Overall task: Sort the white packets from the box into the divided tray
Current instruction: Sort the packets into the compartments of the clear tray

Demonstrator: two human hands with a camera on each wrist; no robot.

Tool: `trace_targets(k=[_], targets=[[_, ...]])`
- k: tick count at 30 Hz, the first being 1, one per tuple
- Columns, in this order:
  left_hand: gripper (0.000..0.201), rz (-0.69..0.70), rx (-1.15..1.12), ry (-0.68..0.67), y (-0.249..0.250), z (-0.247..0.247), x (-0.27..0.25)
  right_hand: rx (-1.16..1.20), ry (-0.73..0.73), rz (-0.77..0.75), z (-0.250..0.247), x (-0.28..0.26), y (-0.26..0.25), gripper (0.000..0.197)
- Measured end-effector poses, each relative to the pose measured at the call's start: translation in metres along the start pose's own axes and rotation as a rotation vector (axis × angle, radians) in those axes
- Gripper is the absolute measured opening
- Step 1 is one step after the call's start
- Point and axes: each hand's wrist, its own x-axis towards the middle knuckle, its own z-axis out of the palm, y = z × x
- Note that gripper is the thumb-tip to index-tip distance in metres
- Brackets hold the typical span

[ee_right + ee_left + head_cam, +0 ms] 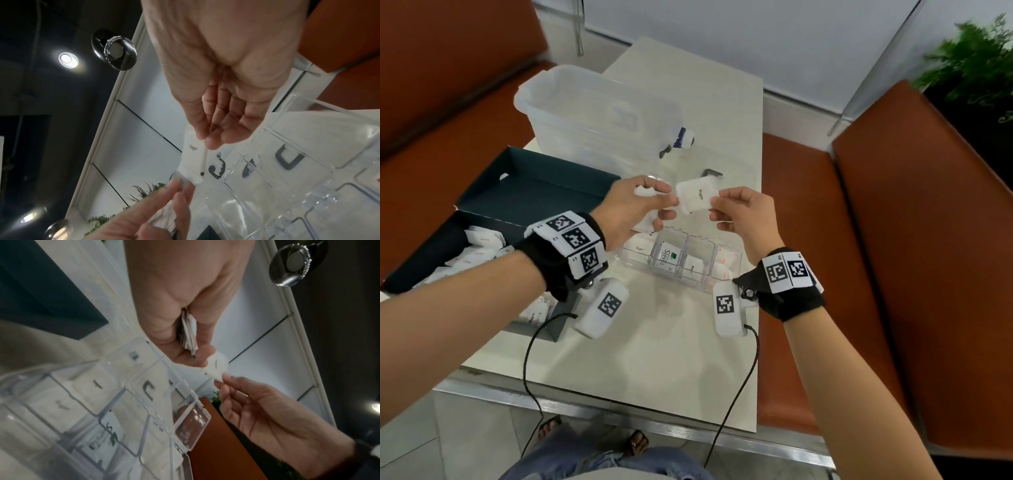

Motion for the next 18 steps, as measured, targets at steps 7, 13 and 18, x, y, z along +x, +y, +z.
trace_targets(k=[7,13,18], targets=[[0.019,-0.004,-0.074,0.129,0.011,-0.036,0.007,-0.448,-0.093,-0.116,0.059,0.023,0.015,0.005],[0.022,-0.009,-0.103,0.114,0.016,-0.052,0.001,-0.935,-0.223,-0.169,0.104,0.028,0.030,0.020],[0.024,-0.019,-0.092,0.102,0.019,-0.068,0.000,-1.100,-0.240,-0.099,0.110,0.032,0.035,0.025]])
